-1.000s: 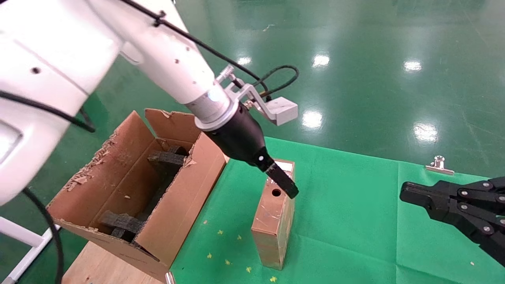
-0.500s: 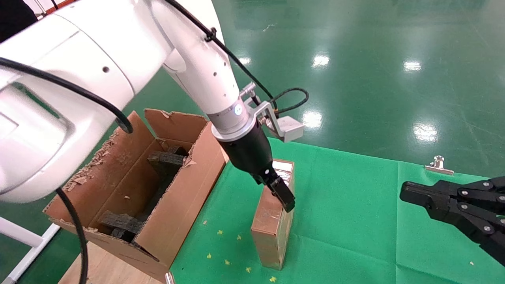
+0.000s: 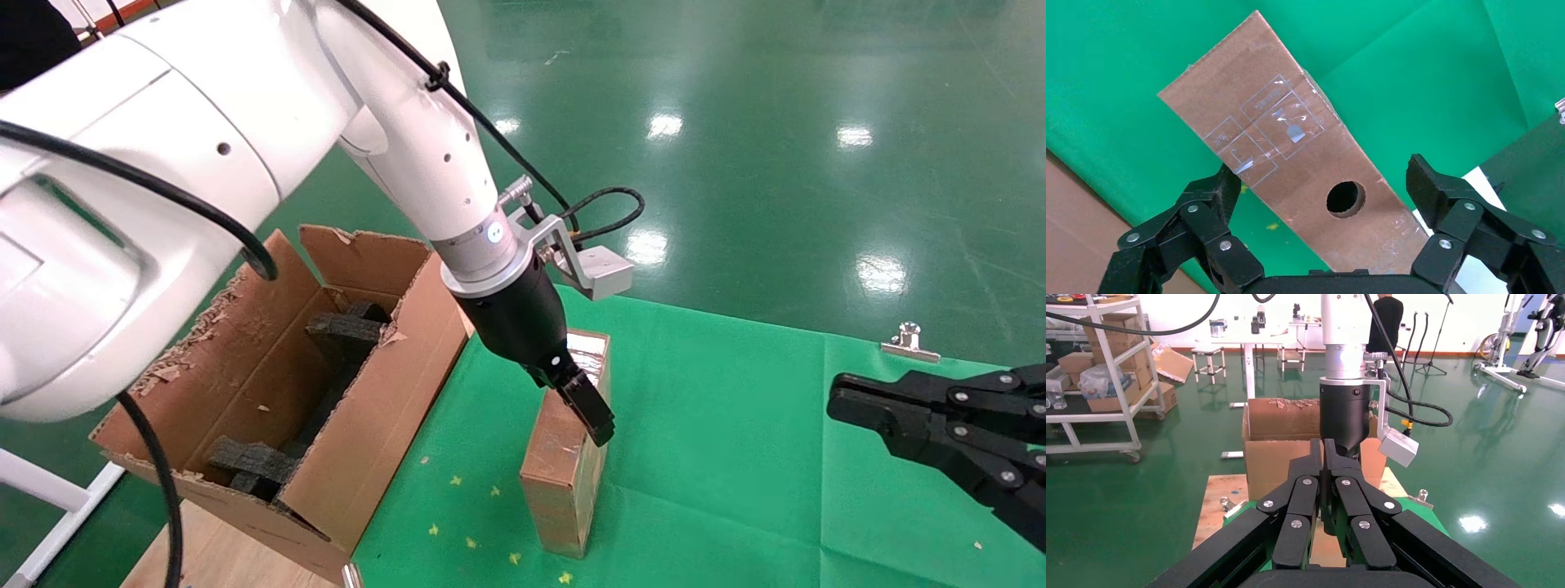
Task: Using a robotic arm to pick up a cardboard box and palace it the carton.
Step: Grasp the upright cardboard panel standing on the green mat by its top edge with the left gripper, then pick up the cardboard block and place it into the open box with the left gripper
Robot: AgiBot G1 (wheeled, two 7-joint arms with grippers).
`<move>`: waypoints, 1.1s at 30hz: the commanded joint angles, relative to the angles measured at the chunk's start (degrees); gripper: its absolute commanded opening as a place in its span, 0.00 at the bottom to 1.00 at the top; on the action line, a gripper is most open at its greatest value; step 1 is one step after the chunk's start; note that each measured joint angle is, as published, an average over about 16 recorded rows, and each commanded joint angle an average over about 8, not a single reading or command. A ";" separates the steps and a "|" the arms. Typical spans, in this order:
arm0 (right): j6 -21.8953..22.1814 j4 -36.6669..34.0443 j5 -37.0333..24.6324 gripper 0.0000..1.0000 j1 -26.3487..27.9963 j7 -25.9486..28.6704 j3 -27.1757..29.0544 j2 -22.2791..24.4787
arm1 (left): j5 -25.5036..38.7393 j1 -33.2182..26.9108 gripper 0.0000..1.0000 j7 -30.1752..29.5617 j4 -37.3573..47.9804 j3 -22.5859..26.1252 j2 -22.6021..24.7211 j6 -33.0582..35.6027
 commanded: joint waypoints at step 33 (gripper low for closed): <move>0.00 0.00 0.00 1.00 0.00 0.00 0.00 0.00 | -0.60 -3.90 0.00 4.48 -7.48 -0.64 -7.37 -0.22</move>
